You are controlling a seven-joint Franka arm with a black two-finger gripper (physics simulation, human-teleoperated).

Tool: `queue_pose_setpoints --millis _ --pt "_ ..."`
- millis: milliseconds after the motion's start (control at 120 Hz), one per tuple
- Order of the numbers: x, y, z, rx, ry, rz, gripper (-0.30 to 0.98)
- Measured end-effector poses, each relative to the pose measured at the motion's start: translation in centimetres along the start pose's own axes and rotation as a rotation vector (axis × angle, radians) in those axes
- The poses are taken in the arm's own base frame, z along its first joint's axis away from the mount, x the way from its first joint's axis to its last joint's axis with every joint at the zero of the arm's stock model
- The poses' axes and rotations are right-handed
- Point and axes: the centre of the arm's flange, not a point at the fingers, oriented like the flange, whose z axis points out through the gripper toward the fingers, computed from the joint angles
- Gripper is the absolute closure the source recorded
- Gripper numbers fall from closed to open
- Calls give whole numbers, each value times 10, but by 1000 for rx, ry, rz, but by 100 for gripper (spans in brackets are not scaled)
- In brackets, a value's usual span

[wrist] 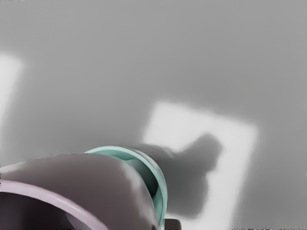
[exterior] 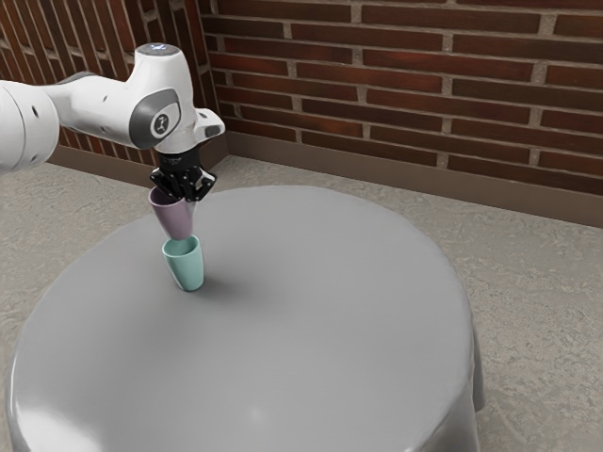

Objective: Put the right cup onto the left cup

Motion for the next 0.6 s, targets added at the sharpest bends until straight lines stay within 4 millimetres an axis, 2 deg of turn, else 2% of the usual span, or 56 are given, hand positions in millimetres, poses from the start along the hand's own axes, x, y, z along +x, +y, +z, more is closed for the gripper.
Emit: queue_pose_setpoints --millis 292,433,600 --pt "1 0 7 -12 -11 71 78" --pt "3 -9 17 -13 -26 81 78" --pt "3 -9 26 -20 -39 103 78"
